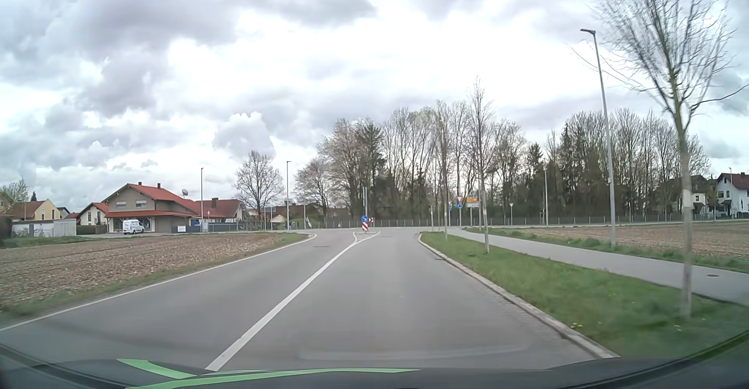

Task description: Follow the waypoints while adhering to traffic rules and regulations

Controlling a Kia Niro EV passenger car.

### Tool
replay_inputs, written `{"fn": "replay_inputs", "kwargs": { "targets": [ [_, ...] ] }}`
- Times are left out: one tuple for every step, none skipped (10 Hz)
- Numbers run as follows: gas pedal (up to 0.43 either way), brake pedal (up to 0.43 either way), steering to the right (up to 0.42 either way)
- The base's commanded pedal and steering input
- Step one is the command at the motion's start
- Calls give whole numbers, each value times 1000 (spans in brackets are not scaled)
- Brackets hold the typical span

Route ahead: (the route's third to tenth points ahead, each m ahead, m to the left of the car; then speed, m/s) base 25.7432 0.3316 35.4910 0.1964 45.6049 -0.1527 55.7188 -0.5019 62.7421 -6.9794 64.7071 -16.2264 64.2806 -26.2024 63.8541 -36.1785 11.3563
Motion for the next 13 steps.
{"fn": "replay_inputs", "kwargs": {
  "targets": [
    [0,0,10],
    [0,0,7],
    [0,0,7],
    [0,0,9],
    [0,0,9],
    [0,0,9],
    [0,0,9],
    [0,0,8],
    [0,0,6],
    [0,0,6],
    [0,6,6],
    [0,37,6],
    [0,49,9]
  ]
}}
